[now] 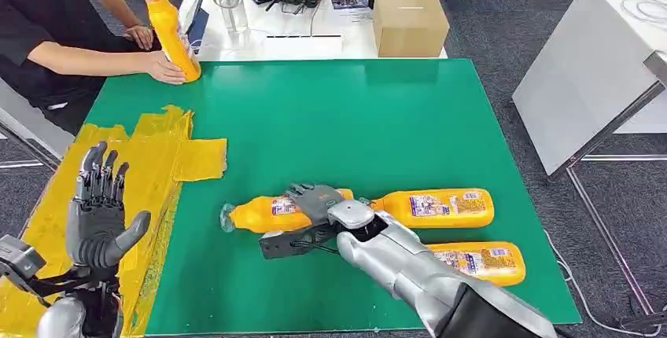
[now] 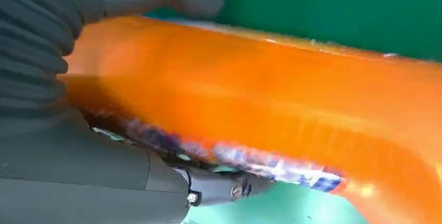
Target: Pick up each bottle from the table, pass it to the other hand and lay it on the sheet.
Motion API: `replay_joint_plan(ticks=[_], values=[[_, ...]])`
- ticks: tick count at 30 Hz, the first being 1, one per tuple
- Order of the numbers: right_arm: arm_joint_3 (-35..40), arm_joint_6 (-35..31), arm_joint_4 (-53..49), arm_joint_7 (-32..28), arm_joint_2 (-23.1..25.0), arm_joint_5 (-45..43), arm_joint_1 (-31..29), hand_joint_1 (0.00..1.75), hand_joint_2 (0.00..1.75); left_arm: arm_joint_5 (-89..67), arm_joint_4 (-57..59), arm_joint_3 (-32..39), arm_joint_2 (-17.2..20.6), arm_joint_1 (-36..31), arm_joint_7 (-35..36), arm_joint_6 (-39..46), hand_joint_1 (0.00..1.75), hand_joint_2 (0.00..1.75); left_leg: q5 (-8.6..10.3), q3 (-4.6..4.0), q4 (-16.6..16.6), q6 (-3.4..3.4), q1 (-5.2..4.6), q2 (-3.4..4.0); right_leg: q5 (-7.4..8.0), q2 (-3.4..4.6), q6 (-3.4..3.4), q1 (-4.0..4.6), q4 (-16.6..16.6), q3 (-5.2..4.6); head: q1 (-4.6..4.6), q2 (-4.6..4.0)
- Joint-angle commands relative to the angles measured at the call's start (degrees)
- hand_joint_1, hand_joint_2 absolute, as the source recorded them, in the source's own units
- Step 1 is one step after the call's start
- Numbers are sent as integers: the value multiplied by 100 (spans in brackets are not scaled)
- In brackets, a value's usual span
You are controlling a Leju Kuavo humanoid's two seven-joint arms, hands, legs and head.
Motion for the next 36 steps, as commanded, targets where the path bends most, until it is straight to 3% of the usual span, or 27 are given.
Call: replay_joint_plan(ticks=[1, 11, 14, 17, 18, 20, 21, 25, 36], values=[[319, 62, 677, 7, 15, -28, -131, 175, 175, 34, 413, -12, -6, -277, 35, 32, 0, 175, -2, 21, -8, 2, 0, -10, -4, -8, -1, 0, -9, 23, -2, 0], [212, -20, 655, 28, 4, -107, -88, 175, 175, 49, 428, -7, -2, -278, 29, 41, 0, 175, 0, 25, -8, 2, 0, -11, -4, -11, -1, 0, -10, 28, 0, 0], [-316, -680, 476, 6, 19, -443, 85, 175, 175, 299, 415, 49, -57, -220, 226, 41, 0, 175, 1, 25, -8, 2, 0, -11, -3, -12, -1, 0, -10, 28, 0, 0], [-389, -747, 410, -2, 32, -488, 105, 175, 175, 365, 378, 67, -75, -154, 251, 24, 0, 175, 0, 26, -8, 2, 1, -5, -2, -7, -1, 1, -10, 27, 0, 0], [-792, -1310, 85, -233, 8, -692, 281, 175, 175, 669, 328, 89, -86, -88, 487, -27, 0, 175, 0, 22, -6, 2, -1, -2, -2, -4, -1, -1, -6, 22, 0, 0], [-1343, -1801, -659, -658, -45, -917, 641, 175, 175, 921, 226, 83, -95, 21, 592, -62, 0, 175, -1, 23, -7, 2, 0, -2, -2, -4, -1, 0, -8, 23, 0, 0], [-1638, -1949, -1296, -941, -102, -1103, 919, 175, 175, 1085, 143, 104, -131, 85, 667, -44, 0, 175, -5, 31, -9, 3, 3, -1, -4, -2, -2, 3, -14, 33, 0, 0], [-2247, -1996, -3314, -1127, -286, -1279, 1785, 175, 175, 1288, -54, 77, -157, 152, 753, 42, 0, 175, -11, 15, 0, 1, 5, 8, -7, 7, -1, 5, -4, 16, 0, 0], [-2648, -2149, -4252, -1644, -150, -1325, 2411, 175, 175, 1556, -52, -99, -171, 236, 967, 102, 0, 175, -7, -9, 0, 2, 0, -8, -5, -5, 1, 0, -2, -7, 0, 0]])
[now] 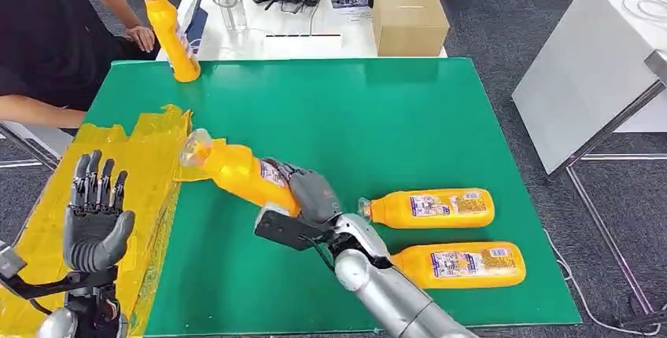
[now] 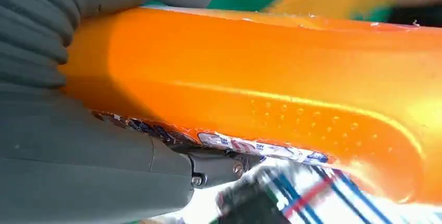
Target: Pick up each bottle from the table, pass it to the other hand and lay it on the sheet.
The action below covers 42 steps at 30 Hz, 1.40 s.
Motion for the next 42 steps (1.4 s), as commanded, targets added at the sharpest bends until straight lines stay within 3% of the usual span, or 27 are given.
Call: replay_joint_plan(ticks=[1, 9, 15, 31, 42], values=[[-538, -89, -1136, -274, -65, -58, 485, 175, 175, 280, 98, -130, -78, 9, 229, -11, 0, 175, -8, 19, 1, 4, 2, -9, -8, -7, 0, 3, -4, 25, 2, 0], [-535, -66, -1163, -286, -33, -62, 505, 175, 175, 383, 125, -207, -72, 11, 294, -37, 0, 175, -10, 23, -1, 2, 1, -5, -10, -4, -2, 2, -4, 27, 0, 0], [-260, 123, -608, -247, 207, 3, 218, 175, 175, 1308, 312, -678, -30, 80, 898, -364, 0, 175, -5, 17, -2, 2, -1, 0, -5, 1, -1, 0, -2, 17, 0, 0], [726, 425, 573, 34, 731, 159, -227, 175, 175, 665, 80, -1319, -43, 264, 575, -123, 0, 175, -12, 31, -3, 2, 2, 17, -6, 18, -3, 3, -5, 31, 0, 0], [1177, 517, 1221, 179, 924, 266, -407, 175, 175, 520, 74, -1395, -27, 192, 494, -84, 0, 175, -6, 21, -5, 2, 1, 9, -3, 9, -1, 1, -6, 23, 2, 0]])
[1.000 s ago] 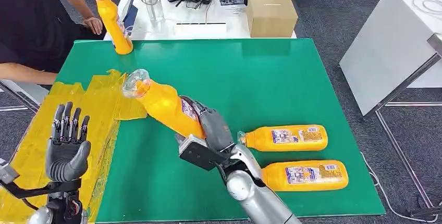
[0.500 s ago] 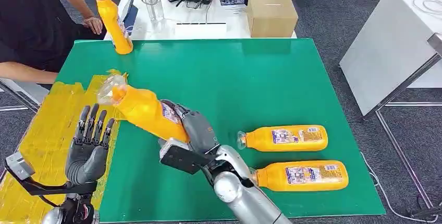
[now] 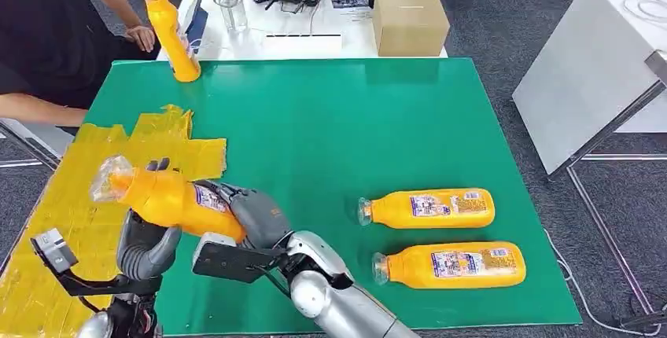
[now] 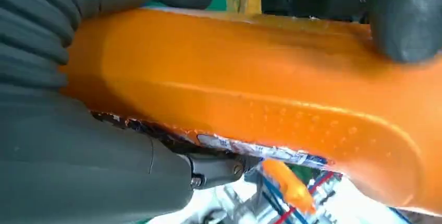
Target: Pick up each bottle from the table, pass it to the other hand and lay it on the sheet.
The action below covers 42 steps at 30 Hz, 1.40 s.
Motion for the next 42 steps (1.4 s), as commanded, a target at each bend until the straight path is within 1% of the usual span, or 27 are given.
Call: replay_joint_plan(ticks=[1, 5, 12, 13, 14, 17, 18, 21, 26, 27, 30, 32, 35, 37, 38, 39, 40, 41, 42], values=[[651, 50, 1103, 138, 79, 54, -484, 175, 175, -93, 141, -160, 28, -148, -14, 43, 0, 175, -4, 19, -6, 2, -1, 4, -2, 6, -1, 0, -6, 17, 0, 0], [1118, 15, 1277, 306, 79, -103, -582, 175, 175, -97, 188, -260, 30, -166, -1, 20, 0, 175, -8, 28, -5, 2, 2, 0, -7, 1, -2, 2, -7, 28, 4, 0], [1475, -104, 1441, 413, 79, -371, -723, 175, 175, -179, 194, -355, 43, -149, -12, 50, 0, 175, -6, 23, -6, 1, 2, -3, -6, -2, -2, 2, -8, 22, 7, 0], [1488, -112, 1453, 409, 79, -385, -732, 175, 175, -187, 195, -361, 41, -151, -15, 61, 30, 175, -11, 34, -6, 2, 2, -2, -10, 0, -3, 2, -8, 33, 4, 0], [1523, -140, 1483, 399, 79, -418, -748, 175, 175, -217, 196, -374, 47, -157, -36, 79, 175, 175, -4, 19, -6, 1, 1, -2, -4, -1, -1, 1, -7, 18, 4, 0], [1527, -147, 1495, 398, 79, -431, -754, 175, 175, -219, 198, -378, 48, -159, -42, 80, 175, 175, -2, 16, -6, 2, 0, -4, -3, -3, -1, 0, -6, 14, 2, 0], [1527, -147, 1495, 398, 79, -431, -754, 175, 175, -219, 198, -378, 48, -159, -42, 80, 175, 175, -7, 27, -6, 3, 1, -5, -7, -4, -2, 2, -9, 27, 2, 0], [1571, -191, 1551, 395, 79, -491, -770, 175, 175, -220, 191, -382, 47, -165, -74, 83, 175, 175, -1, 13, -6, 1, -1, -5, -3, -4, -1, -1, -5, 11, 0, 0], [1578, -212, 1581, 379, 79, -511, -770, 175, 175, -236, 176, -394, 43, -158, -94, 90, 175, 175, -7, 27, -6, 2, 1, -5, -8, -6, -1, 1, -8, 26, 2, 0], [1579, -216, 1585, 378, 79, -517, -771, 175, 175, -237, 179, -399, 45, -160, -96, 87, 175, 175, -2, 14, -5, 2, 1, -3, -3, -5, -1, 1, -7, 12, 0, 0], [1572, -221, 1599, 376, 79, -517, -779, 175, 175, -237, 191, -407, 39, -177, -97, 84, 175, 175, -11, 38, -7, 3, 3, -5, -12, -6, -2, 3, -11, 38, 2, 0], [1556, -282, 1600, 361, 79, -512, -773, 175, 175, -240, 192, -404, 39, -173, -121, 83, 175, 175, -1, 14, -6, 2, -1, -3, -4, -8, -1, -1, -6, 12, 2, 0], [1556, -282, 1600, 361, 79, -512, -773, 175, 175, -240, 192, -404, 39, -173, -121, 83, 175, 175, -9, 31, -6, 3, 1, -4, -11, -9, -2, 1, -8, 32, 2, 0], [1538, -293, 1599, 358, 79, -511, -771, 175, 175, -240, 183, -403, 42, -164, -125, 78, 175, 175, -3, 19, -5, 2, 1, -2, -6, -8, -1, 1, -8, 18, 2, 0], [1523, -308, 1597, 352, 79, -508, -767, 175, 175, -241, 178, -400, 40, -162, -130, 79, 175, 175, -13, 41, -5, 3, 4, -2, -13, -7, -2, 4, -10, 41, 0, 0], [1476, -356, 1584, 337, 79, -496, -751, 175, 175, -252, 167, -394, 35, -154, -144, 86, 175, 175, -2, 18, -6, 2, 0, -3, -6, -9, -1, 0, -7, 18, 2, 0], [1434, -390, 1573, 327, 79, -469, -739, 175, 175, -270, 158, -389, 32, -149, -156, 95, 175, 175, -8, 30, -6, 3, 3, -4, -10, -10, -2, 3, -10, 31, 2, 0], [1291, -471, 1533, 294, 79, -343, -703, 94, 175, -326, 121, -383, 31, -131, -189, 116, 175, 175, -4, 21, -5, 2, 1, -2, -7, -8, -1, 1, -8, 20, 0, 0], [1230, -560, 1508, 271, 79, -267, -693, 0, 175, -380, 97, -368, 26, -122, -225, 150, 175, 175, -2, 15, -5, 2, 0, -1, -5, -8, 0, 0, -7, 14, 2, 0]])
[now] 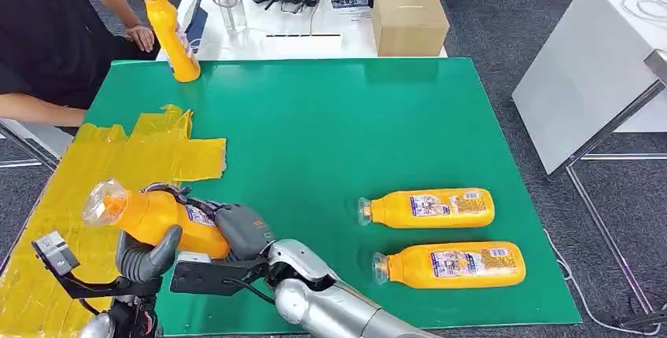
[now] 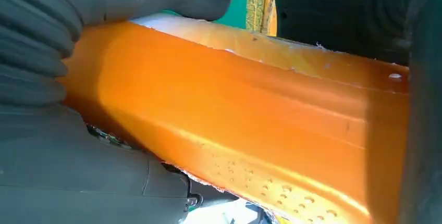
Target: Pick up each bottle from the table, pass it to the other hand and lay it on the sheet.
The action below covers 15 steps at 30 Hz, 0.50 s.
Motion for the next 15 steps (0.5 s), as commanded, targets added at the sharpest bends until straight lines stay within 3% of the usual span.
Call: replay_joint_plan(ticks=[1, 2, 4, 5, 9, 15], values=[[-191, -241, 170, -110, -101, 338, -6, 0, 175, -284, 17, -248, 26, -133, -138, 74, 175, 175, -7, 25, -6, 3, 1, -15, -10, -13, -1, 1, -8, 31, 2, 0], [-276, -243, 30, -92, -162, 440, 0, 0, 0, -365, 8, -240, 50, -143, -173, 97, 175, 175, -12, 32, -3, 3, 4, -13, -13, -11, -1, 4, -9, 39, 0, 0], [-638, -152, -409, -92, -382, 528, 43, 0, 0, -682, -42, -162, 105, -200, -320, 227, 175, 175, -24, 54, 0, 6, 5, -11, -23, -6, -3, 6, -9, 61, 2, 0], [-798, -98, -595, -109, -453, 561, 94, 0, 0, -790, -54, -126, 137, -219, -350, 246, 175, 175, -1, 3, 0, 3, 5, -19, -4, -18, 0, 5, -5, 14, 2, 0], [-1199, 62, -1163, -193, -686, 690, 239, 0, 0, -1608, -103, 73, 257, -298, -673, 485, 175, 175, -15, 32, 4, 5, 5, -21, -17, -18, -1, 5, -4, 42, 2, 0], [-1408, 149, -1597, -261, -860, 712, 350, 0, 0, -2003, -33, 278, 382, -351, -793, 514, 175, 175, -1, 10, -3, 2, 1, -16, -4, -13, -1, 2, -5, 17, 2, 0]])
